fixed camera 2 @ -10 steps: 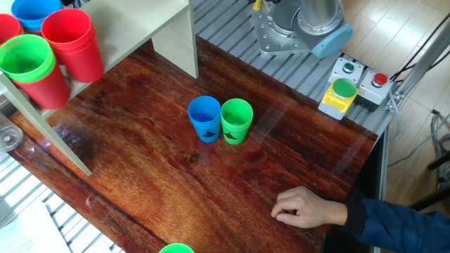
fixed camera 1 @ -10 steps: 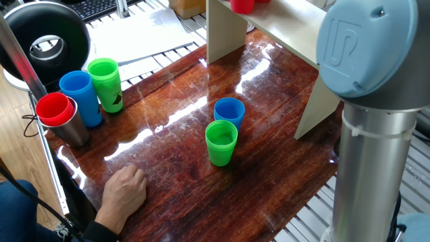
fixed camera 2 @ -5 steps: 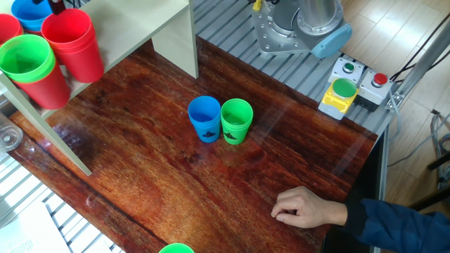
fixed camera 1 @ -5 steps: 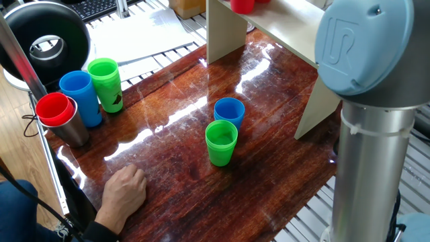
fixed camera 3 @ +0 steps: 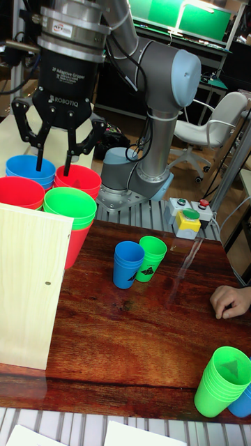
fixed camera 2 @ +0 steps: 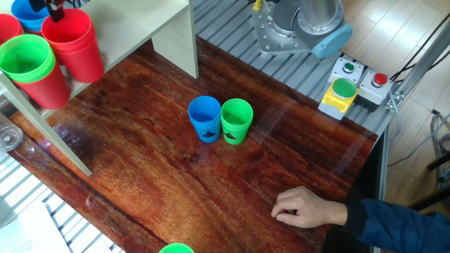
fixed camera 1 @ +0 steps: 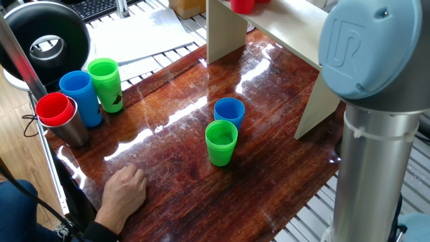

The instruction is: Take the cups off the shelf and stack them together

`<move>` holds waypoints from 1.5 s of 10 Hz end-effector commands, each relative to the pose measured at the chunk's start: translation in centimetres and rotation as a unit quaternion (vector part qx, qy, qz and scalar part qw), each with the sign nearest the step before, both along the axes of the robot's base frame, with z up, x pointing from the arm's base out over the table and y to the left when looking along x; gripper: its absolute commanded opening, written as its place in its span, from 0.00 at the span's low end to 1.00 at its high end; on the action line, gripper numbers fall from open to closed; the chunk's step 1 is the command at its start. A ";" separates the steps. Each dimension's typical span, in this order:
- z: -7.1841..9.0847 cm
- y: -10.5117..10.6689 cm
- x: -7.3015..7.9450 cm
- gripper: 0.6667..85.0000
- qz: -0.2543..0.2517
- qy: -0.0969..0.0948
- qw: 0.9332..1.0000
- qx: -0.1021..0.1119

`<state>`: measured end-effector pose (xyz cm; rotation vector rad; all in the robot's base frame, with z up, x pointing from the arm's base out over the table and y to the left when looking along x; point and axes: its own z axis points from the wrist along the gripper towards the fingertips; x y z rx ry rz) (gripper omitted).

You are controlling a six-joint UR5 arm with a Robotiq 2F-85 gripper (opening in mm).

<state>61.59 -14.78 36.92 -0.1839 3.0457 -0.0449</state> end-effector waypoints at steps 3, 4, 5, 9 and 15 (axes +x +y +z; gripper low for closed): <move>-0.8 0.4 0.1 0.41 0.000 -0.001 1.000 0.010; -0.9 0.4 0.1 0.39 -0.001 -0.001 1.000 0.011; -1.0 0.4 0.1 0.36 -0.004 -0.001 1.000 0.010; -1.2 0.1 -0.3 0.06 -0.024 0.004 1.000 0.005; 1.0 1.5 -3.1 0.01 -0.038 0.035 0.999 0.014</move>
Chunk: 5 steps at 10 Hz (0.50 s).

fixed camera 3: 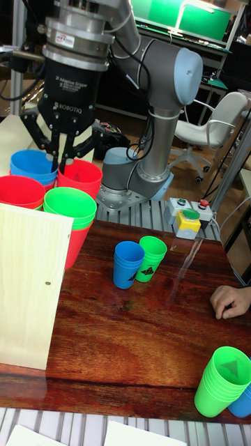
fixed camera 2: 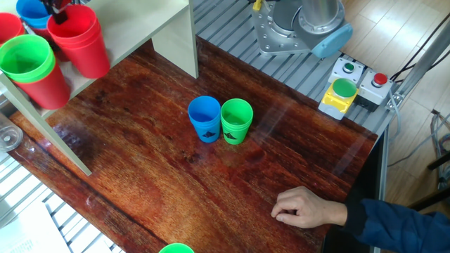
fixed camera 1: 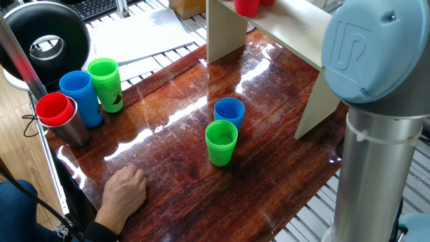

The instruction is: Take the cups off the shelf and stack them together

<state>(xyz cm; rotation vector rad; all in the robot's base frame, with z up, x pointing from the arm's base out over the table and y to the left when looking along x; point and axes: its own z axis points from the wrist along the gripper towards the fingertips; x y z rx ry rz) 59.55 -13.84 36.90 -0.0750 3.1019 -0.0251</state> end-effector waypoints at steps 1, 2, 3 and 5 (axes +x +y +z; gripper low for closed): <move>1.3 0.7 -1.5 0.01 -0.002 0.013 1.000 0.009; 1.6 1.2 -2.0 0.01 -0.004 0.017 1.000 0.014; 1.9 1.9 -2.5 0.01 -0.009 0.019 1.000 0.022; 2.7 4.5 -4.3 0.01 -0.023 0.025 0.999 0.038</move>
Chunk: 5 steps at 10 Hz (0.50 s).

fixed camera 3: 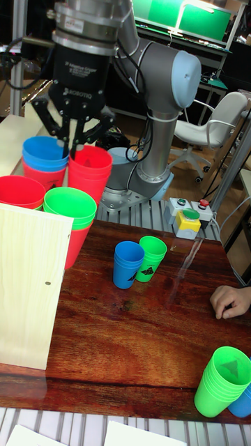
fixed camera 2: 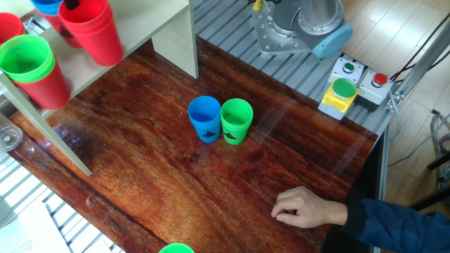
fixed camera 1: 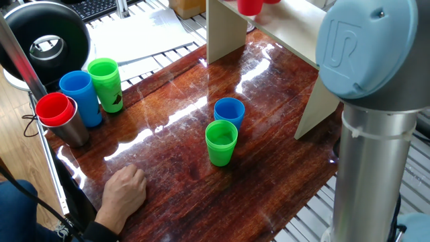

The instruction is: Take the cups off the shelf and stack them together

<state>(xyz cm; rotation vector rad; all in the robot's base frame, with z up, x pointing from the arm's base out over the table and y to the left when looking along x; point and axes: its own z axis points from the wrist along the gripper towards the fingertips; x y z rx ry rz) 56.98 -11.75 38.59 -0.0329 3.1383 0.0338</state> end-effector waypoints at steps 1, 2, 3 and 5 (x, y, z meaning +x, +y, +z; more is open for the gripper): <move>1.4 4.7 -3.1 0.01 -0.023 0.008 0.999 0.036; 1.4 6.0 -4.0 0.01 -0.027 0.006 0.999 0.046; 1.4 6.7 -4.5 0.01 -0.028 0.004 0.998 0.047; 0.5 8.0 -5.4 0.01 -0.030 0.000 0.998 0.049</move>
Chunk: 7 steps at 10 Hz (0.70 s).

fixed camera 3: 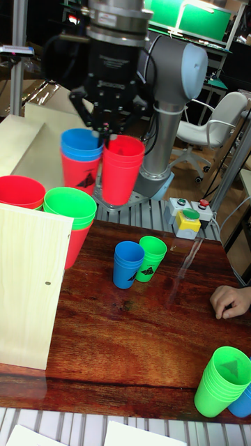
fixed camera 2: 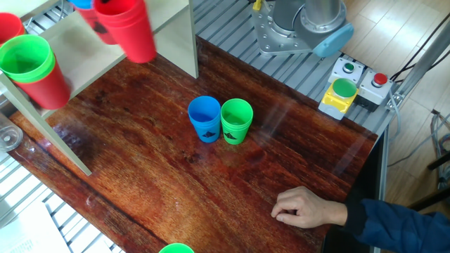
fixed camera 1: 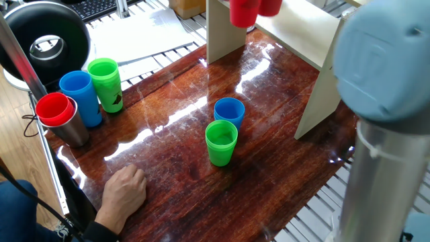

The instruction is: Take the cups off the shelf and stack them together

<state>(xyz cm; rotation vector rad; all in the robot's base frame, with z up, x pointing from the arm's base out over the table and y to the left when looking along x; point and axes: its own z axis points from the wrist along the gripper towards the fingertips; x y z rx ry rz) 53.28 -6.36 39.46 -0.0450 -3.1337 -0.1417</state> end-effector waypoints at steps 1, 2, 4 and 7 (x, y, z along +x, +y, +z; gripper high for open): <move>-0.9 3.1 -1.9 0.01 -0.010 -0.011 1.000 0.011; -1.3 3.0 -2.0 0.01 -0.008 -0.012 1.000 0.005; -1.0 0.0 -2.6 0.01 0.072 0.003 0.997 -0.042; -0.5 -4.7 -4.0 0.01 0.282 0.045 0.951 -0.118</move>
